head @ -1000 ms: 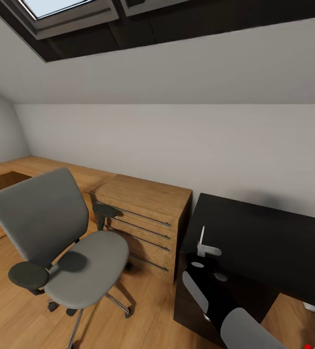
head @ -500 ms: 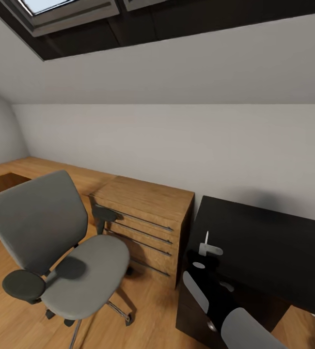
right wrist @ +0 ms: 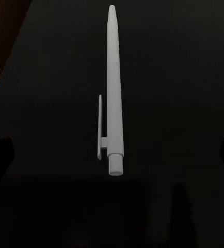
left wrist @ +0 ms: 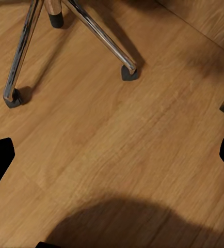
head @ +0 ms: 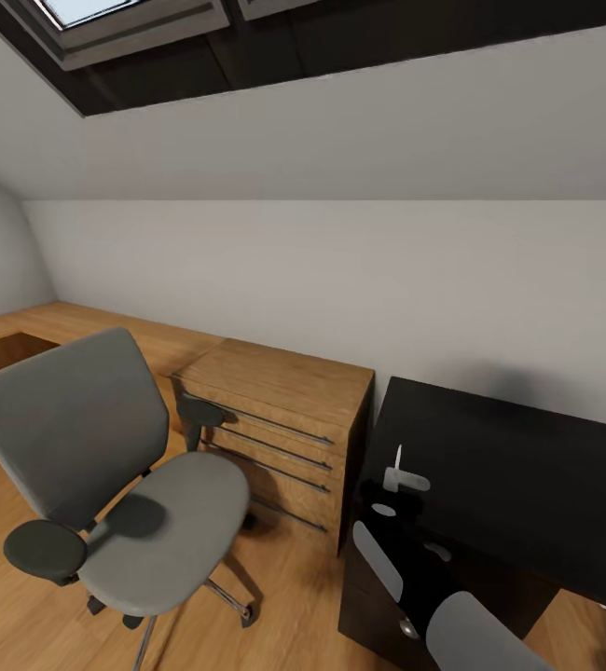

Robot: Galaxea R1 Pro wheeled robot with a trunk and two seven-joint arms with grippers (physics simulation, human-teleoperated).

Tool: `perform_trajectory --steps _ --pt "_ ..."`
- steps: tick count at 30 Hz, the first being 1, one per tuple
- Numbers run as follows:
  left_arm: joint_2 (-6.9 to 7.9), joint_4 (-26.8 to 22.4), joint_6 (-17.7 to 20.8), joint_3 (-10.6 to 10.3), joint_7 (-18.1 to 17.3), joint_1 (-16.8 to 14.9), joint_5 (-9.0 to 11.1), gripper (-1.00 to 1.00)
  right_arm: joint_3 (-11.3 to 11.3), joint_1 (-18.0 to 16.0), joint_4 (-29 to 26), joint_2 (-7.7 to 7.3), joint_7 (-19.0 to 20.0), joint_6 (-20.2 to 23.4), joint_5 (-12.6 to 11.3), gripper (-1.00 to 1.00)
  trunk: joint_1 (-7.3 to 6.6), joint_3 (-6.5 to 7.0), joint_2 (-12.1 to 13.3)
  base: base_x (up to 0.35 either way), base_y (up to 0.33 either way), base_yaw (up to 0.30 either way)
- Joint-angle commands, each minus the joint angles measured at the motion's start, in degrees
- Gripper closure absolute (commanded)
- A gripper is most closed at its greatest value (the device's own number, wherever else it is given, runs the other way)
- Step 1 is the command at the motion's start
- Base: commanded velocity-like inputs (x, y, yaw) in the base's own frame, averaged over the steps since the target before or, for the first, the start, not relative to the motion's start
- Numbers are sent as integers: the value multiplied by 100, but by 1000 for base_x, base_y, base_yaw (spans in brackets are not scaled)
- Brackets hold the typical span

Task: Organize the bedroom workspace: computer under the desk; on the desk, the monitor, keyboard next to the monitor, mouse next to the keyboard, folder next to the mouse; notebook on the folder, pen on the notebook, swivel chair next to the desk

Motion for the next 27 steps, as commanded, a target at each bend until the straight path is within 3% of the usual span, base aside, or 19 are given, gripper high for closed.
perform_trajectory --steps 1,27 --pt "6 -10 -36 -38 28 -11 40 -100 21 -6 -8 -4 -41 48 -20 -100 0 -6 -4 0 0 0" --pt "6 -10 -44 -38 28 -12 39 -100 21 -54 261 19 -40 232 -43 -100 0 -6 -4 0 0 0"
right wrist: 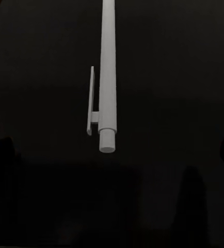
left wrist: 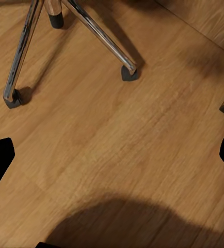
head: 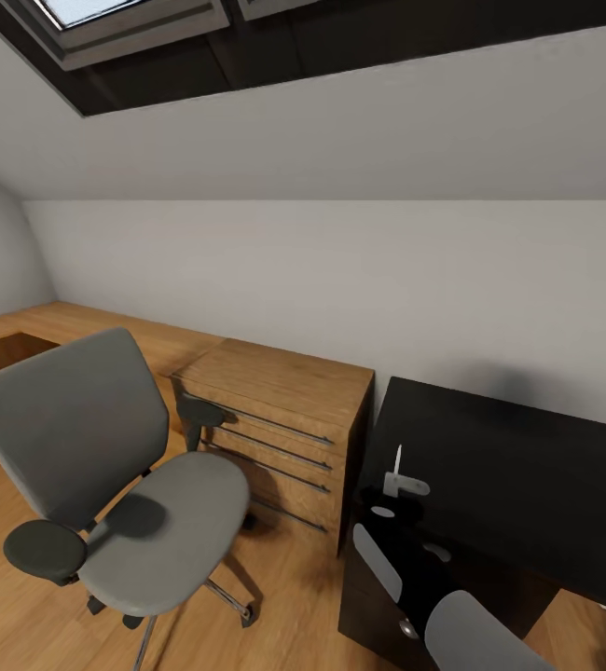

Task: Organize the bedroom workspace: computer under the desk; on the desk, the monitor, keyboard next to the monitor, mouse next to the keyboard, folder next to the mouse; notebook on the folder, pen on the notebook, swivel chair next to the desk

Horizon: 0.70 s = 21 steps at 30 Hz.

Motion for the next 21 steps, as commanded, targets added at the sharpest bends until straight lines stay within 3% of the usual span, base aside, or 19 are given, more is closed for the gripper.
perform_trajectory --steps 1,14,21 --pt "6 -11 -36 -38 29 -10 40 -100 20 -6 3 -5 -42 62 -31 -100 0 -6 -4 0 0 0" --pt "14 -11 -50 -31 39 -9 27 -100 29 -10 50 6 -42 81 -31 -100 0 -6 -4 5 0 0" --pt "14 -11 -60 -30 45 -9 23 -100 29 -10 51 6 -42 93 -31 -100 0 -6 -4 205 0 0"
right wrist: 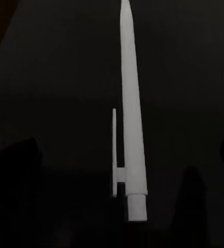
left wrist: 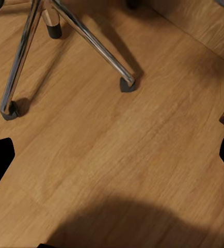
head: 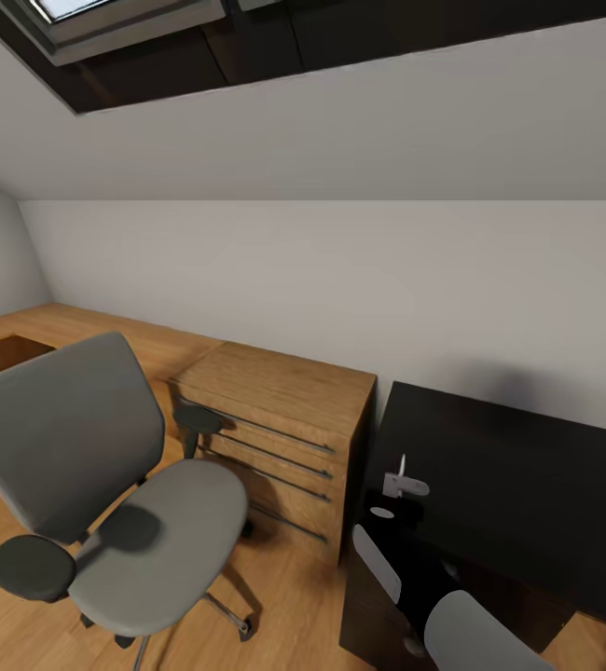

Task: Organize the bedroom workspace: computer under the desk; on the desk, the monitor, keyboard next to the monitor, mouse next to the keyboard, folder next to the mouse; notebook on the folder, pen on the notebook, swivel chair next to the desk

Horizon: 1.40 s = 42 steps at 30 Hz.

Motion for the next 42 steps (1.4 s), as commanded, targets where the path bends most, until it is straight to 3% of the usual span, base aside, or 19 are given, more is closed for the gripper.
perform_trajectory --steps 1,42 --pt "6 -11 -36 -38 29 -12 42 -100 15 -2 1 -6 -29 93 -82 -100 3 -8 -2 226 0 0" --pt "6 -18 -47 -38 35 -13 39 -100 3 -29 2 -22 -29 229 -160 -100 3 -8 -2 14 0 0"
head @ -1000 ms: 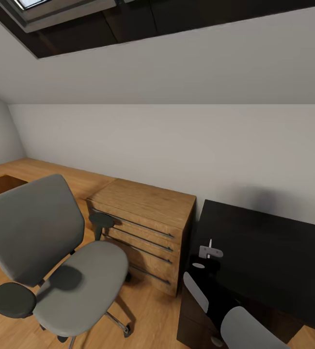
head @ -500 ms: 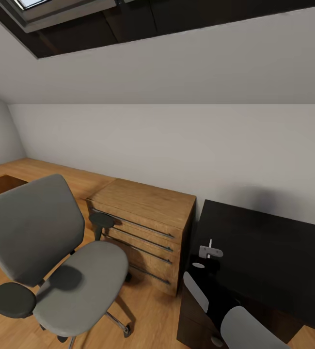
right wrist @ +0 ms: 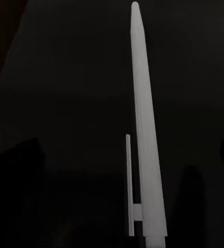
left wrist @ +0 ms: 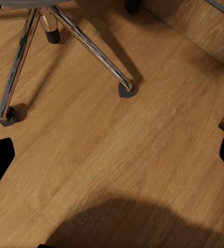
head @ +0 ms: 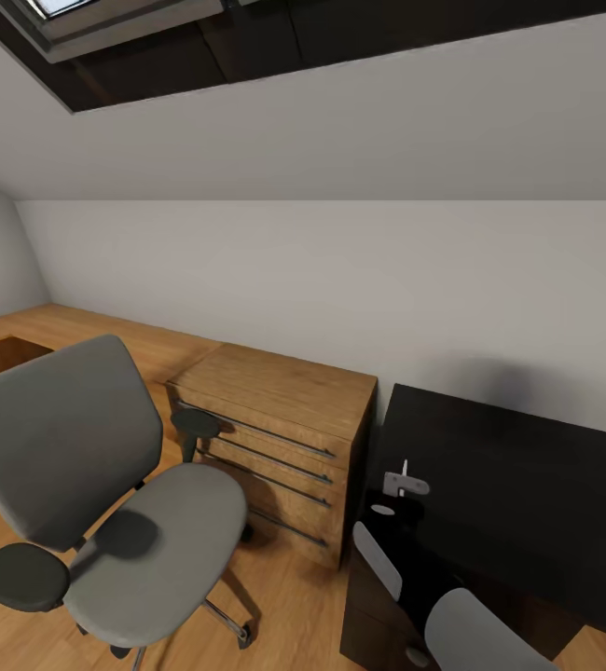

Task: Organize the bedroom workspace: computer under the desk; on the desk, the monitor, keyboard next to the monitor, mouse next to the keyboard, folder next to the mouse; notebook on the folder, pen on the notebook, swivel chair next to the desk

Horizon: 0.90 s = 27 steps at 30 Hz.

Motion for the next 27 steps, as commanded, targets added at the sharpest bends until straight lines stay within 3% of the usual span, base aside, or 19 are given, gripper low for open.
perform_trajectory --steps 1,9,18,27 --pt "6 -11 -35 -38 30 -11 39 -100 14 -3 48 -6 -29 77 -81 -100 1 -7 -3 0 0 0" --pt "6 -12 -35 -38 25 -11 39 -100 -168 -3 42 -18 85 53 -257 -100 1 -7 -3 0 0 0" --pt "6 -10 -35 -38 24 -10 42 -100 -189 -3 42 -19 481 58 -360 -100 1 -7 -3 0 0 0" --pt "6 -4 -35 -38 24 -12 47 -100 -191 -3 40 -20 544 60 -372 -100 1 -7 -3 0 0 0"
